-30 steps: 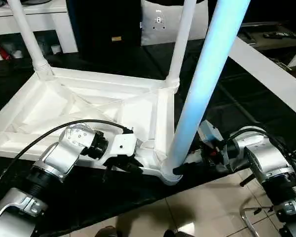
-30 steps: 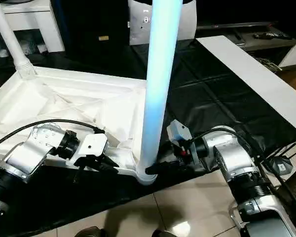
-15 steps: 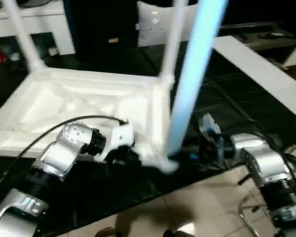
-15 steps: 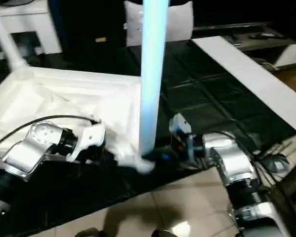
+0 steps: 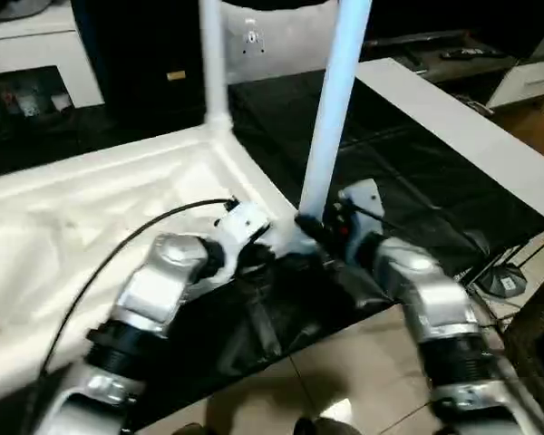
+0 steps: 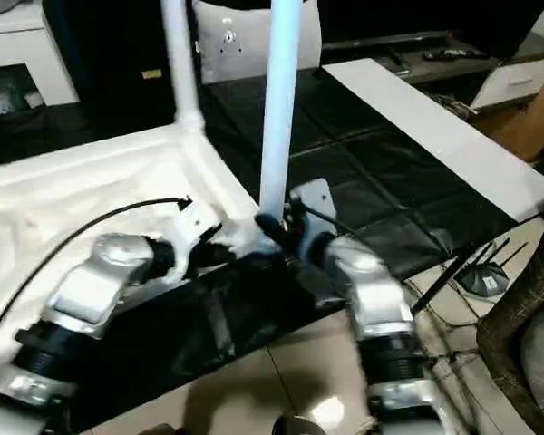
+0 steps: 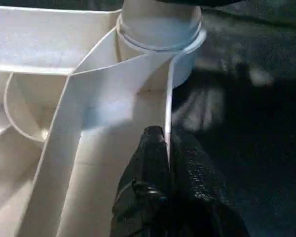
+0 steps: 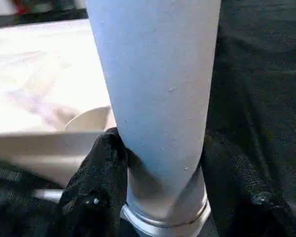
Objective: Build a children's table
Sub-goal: Rotate leg to tighten
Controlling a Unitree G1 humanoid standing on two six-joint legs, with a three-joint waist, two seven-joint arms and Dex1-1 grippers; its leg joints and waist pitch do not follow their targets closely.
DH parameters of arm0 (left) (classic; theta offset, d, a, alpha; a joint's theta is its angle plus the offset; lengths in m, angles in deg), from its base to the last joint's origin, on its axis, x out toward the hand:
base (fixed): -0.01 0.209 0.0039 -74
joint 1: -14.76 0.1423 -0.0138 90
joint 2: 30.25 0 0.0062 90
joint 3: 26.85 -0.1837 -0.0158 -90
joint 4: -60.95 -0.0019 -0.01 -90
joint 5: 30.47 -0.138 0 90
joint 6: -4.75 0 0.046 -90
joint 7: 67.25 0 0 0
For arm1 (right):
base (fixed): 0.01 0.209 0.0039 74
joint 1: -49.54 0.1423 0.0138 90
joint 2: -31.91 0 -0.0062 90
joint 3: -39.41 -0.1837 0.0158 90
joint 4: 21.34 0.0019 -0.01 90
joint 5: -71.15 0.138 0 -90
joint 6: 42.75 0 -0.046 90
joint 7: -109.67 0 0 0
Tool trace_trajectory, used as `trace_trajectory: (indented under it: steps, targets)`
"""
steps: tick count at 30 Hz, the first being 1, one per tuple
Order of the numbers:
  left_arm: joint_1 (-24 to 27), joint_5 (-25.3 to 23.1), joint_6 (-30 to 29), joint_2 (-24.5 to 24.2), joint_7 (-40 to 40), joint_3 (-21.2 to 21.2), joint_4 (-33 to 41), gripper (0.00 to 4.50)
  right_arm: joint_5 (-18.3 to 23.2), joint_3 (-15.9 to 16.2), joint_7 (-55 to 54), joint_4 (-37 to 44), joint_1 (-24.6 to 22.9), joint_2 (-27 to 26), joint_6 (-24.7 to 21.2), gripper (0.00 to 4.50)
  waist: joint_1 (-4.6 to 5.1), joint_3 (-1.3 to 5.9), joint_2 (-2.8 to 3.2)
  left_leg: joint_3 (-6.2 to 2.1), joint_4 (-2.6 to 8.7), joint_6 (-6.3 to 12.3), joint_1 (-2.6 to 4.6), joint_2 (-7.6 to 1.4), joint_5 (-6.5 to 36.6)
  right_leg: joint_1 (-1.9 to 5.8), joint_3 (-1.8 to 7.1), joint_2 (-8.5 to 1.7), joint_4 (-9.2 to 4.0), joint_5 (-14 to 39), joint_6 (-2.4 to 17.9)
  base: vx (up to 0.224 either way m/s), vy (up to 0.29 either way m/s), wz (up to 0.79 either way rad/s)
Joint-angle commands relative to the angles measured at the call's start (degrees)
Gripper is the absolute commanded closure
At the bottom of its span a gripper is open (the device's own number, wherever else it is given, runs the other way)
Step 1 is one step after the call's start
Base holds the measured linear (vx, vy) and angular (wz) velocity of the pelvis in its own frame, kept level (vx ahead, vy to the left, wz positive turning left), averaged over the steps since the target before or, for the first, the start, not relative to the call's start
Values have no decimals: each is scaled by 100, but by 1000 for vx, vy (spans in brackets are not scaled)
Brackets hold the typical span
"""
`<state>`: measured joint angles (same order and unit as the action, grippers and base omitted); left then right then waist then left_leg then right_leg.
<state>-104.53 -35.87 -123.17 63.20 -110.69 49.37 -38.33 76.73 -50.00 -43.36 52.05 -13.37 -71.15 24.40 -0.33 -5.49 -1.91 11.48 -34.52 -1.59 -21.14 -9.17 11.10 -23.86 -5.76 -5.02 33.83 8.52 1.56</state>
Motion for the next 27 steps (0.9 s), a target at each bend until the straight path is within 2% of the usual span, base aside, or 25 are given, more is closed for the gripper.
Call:
trace_trajectory:
  steps: [1,3,4,6,9,11,12,13,16,18,20,21,22,25,27]
  targets:
    - [-99,147,24,325,185,-89,276,450,-89,477,127,-154,0,-240,370,257,-44,429,8,-241,421,195,45,-405,1101,284,363,-460,-484,2264,938,0,0,0]
    - [-101,134,44,322,183,-109,268,450,5,413,185,-174,-7,-271,434,257,-45,427,4,-236,421,257,33,-402,1056,294,370,-452,-472,2069,992,0,0,0]
    - [-92,110,93,285,156,-167,268,450,136,293,196,-146,-32,-308,451,203,-44,424,2,-232,422,296,27,-400,1027,303,372,-449,-462,1991,1013,0,0,0]
    - [-62,93,117,224,118,-229,309,450,270,151,175,-37,-88,-320,424,189,-47,422,7,-231,425,331,33,-406,1035,304,375,-452,-461,1959,1032,0,0,0]
    - [-43,100,162,143,53,-241,331,450,316,160,366,85,-165,-202,441,154,-41,407,19,-234,436,310,38,-413,1098,298,371,-442,-467,1989,1037,0,0,0]
    - [-27,143,310,24,-108,-265,309,450,328,178,621,143,-229,-19,570,141,-52,405,21,-234,437,315,39,-410,1120,305,372,-445,-476,1990,1019,0,0,0]
    - [-21,160,418,-53,-204,-281,282,450,311,191,770,156,-257,109,697,135,-60,408,37,-239,439,336,25,-418,1045,315,378,-452,-444,1828,1050,0,0,0]
    - [-2,202,659,-217,-447,-325,237,450,350,199,1123,185,-301,374,805,119,-59,416,26,-228,432,359,35,-418,1020,314,378,-447,-442,1741,1084,0,0,0]
    - [-8,229,862,-396,-684,-351,148,450,419,199,1577,192,-328,720,865,100,-90,414,37,-219,418,480,32,-417,891,332,379,-443,-412,1477,1188,0,0,0]
    - [-8,256,1000,-496,-854,-378,114,450,393,204,1755,144,-324,901,954,74,-115,404,39,-219,418,501,32,-416,883,326,371,-446,-423,1543,1191,0,0,0]
    - [-3,317,1394,-740,-1277,-461,41,450,375,225,2198,37,-304,1304,1098,74,-149,400,36,-207,414,484,50,-414,957,325,376,-448,-443,1732,1148,0,0,0]
    - [0,351,1524,-818,-1424,-488,19,450,396,233,2382,25,-303,1421,1134,74,-176,395,57,-213,424,469,70,-428,992,308,377,-446,-451,1785,1143,0,0,0]
    - [13,421,1741,-1008,-1796,-570,5,450,504,298,2961,77,-326,1679,1257,74,-198,395,59,-210,424,454,81,-439,1065,308,382,-449,-444,1804,1146,0,0,0]
    - [28,551,2038,-1275,-2361,-701,-7,450,656,438,3800,123,-338,2038,1461,74,-255,389,57,-212,433,450,90,-453,1103,304,383,-453,-428,1763,1201,0,0,0]
    - [24,564,2098,-1331,-2468,-733,-19,450,678,476,3953,113,-328,2111,1490,74,-274,383,58,-202,440,416,107,-463,1137,288,394,-454,-432,1781,1236,0,0,0]
